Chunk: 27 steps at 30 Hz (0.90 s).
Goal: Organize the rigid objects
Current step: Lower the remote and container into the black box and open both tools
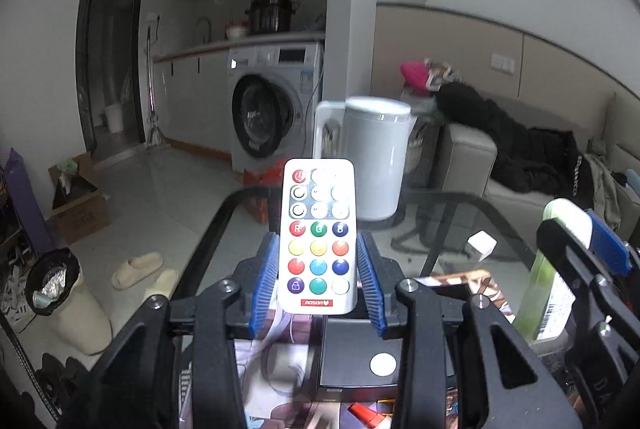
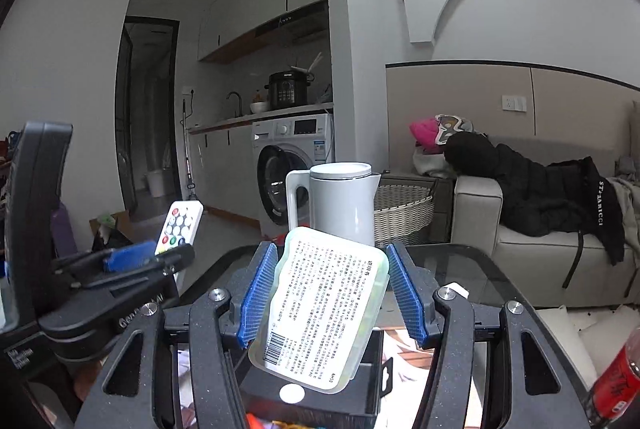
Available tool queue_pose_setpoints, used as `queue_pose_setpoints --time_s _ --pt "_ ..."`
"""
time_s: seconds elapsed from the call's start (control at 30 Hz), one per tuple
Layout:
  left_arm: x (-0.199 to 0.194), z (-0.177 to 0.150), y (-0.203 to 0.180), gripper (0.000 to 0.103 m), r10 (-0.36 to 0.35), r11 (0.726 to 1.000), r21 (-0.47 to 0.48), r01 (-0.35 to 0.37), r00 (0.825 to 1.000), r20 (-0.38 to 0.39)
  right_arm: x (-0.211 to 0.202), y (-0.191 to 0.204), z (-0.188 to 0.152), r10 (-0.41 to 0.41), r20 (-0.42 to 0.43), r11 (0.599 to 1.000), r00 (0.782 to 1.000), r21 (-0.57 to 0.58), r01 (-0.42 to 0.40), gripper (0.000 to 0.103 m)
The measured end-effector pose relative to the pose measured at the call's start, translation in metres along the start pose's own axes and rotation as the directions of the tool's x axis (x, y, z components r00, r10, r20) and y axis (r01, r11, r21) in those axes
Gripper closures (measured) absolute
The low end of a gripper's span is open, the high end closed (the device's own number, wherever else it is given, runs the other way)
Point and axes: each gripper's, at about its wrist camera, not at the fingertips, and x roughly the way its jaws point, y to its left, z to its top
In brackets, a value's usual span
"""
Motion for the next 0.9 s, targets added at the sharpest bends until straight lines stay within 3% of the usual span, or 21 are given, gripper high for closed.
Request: queue_pose_setpoints --time_s 0.13,0.23,0.3,0.37,0.5,0.7,0.9 --pt "0.035 -0.006 -0.004 0.065 -0.026 0.999 -0.031 0.021 0.982 -0.187 0.025 -0.002 -0.003 0.024 -0.069 1.0 0.997 0.005 -0.024 0.046" --pt "0.059 -0.019 -0.015 0.065 -0.001 1.0 0.008 0.004 0.956 -0.294 0.051 -0.005 -0.012 0.029 -0.159 1.0 0.987 0.011 -0.028 0.046" --pt "0.072 -0.028 -0.02 0.065 -0.004 1.0 0.027 0.015 0.933 -0.36 0.068 -0.011 -0.023 0.045 -0.246 0.999 0.968 0.039 -0.036 0.046" --pt "0.081 -0.036 -0.022 0.065 0.001 0.999 0.033 0.014 0.912 -0.41 0.087 -0.018 -0.034 0.065 -0.35 0.997 0.934 0.07 -0.043 0.046" --pt "0.09 -0.041 -0.027 0.065 0.008 0.999 0.05 0.016 0.892 -0.453 0.109 -0.019 -0.056 0.093 -0.49 0.995 0.867 0.082 -0.061 0.046" --pt "0.092 -0.04 -0.028 0.065 0.011 0.998 0.061 0.02 0.883 -0.468 0.117 -0.017 -0.072 0.078 -0.558 0.997 0.826 0.053 -0.058 0.046" --pt "0.101 -0.05 -0.025 0.064 0.013 0.997 0.068 0.026 0.86 -0.51 0.119 -0.019 -0.08 0.096 -0.601 0.995 0.794 0.058 -0.077 0.046"
